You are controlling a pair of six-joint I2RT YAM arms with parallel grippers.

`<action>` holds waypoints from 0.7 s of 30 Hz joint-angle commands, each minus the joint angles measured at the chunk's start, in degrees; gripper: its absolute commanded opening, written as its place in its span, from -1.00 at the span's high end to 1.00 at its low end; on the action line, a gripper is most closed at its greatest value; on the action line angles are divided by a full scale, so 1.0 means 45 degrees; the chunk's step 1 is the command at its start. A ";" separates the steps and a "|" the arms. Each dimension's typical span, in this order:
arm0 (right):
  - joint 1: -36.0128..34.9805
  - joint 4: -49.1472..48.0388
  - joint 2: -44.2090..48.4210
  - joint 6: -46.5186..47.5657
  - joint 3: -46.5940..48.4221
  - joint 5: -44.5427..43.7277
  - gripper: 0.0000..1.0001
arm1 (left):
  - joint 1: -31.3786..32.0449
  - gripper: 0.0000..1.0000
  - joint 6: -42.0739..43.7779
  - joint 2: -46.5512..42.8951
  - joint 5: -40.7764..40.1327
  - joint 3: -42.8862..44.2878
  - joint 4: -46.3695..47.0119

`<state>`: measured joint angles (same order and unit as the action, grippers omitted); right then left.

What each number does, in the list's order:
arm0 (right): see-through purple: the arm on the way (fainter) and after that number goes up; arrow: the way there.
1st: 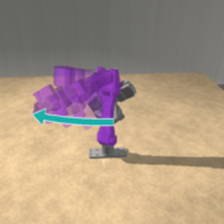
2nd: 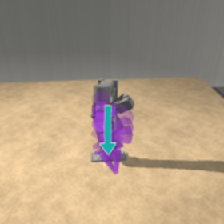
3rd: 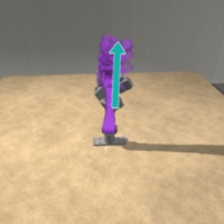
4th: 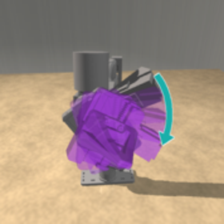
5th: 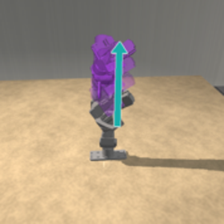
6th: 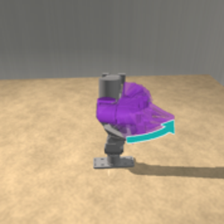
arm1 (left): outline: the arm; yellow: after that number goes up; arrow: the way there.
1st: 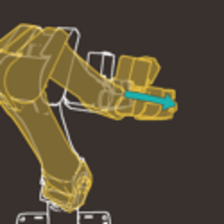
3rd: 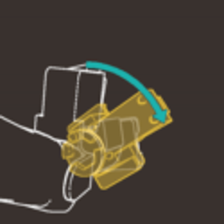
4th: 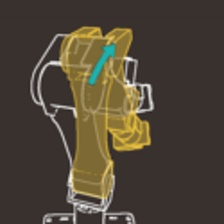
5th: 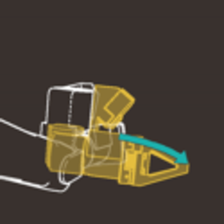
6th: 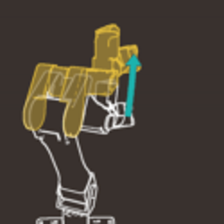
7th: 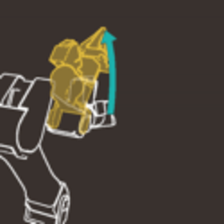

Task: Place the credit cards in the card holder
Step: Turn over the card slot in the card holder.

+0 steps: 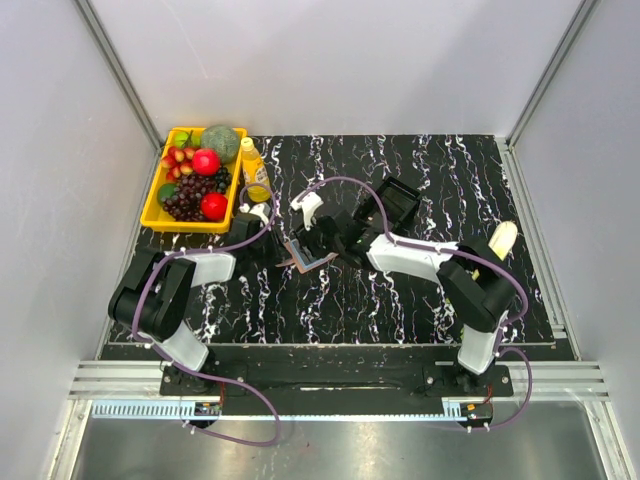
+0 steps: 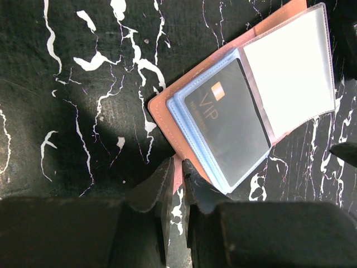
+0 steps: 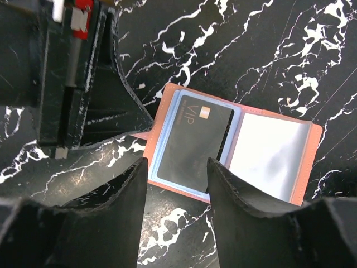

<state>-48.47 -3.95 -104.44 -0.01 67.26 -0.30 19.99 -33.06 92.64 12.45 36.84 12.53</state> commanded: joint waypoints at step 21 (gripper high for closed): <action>-0.1202 -0.0198 -0.1731 0.1935 0.0442 -0.2705 -0.14 | -0.0770 0.66 -0.0076 0.1034 0.0496 -0.0198 -0.0305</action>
<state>-53.39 -3.64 -111.74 6.85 66.65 -5.72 16.80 -34.85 94.50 18.35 36.86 14.46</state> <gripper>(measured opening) 0.571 0.169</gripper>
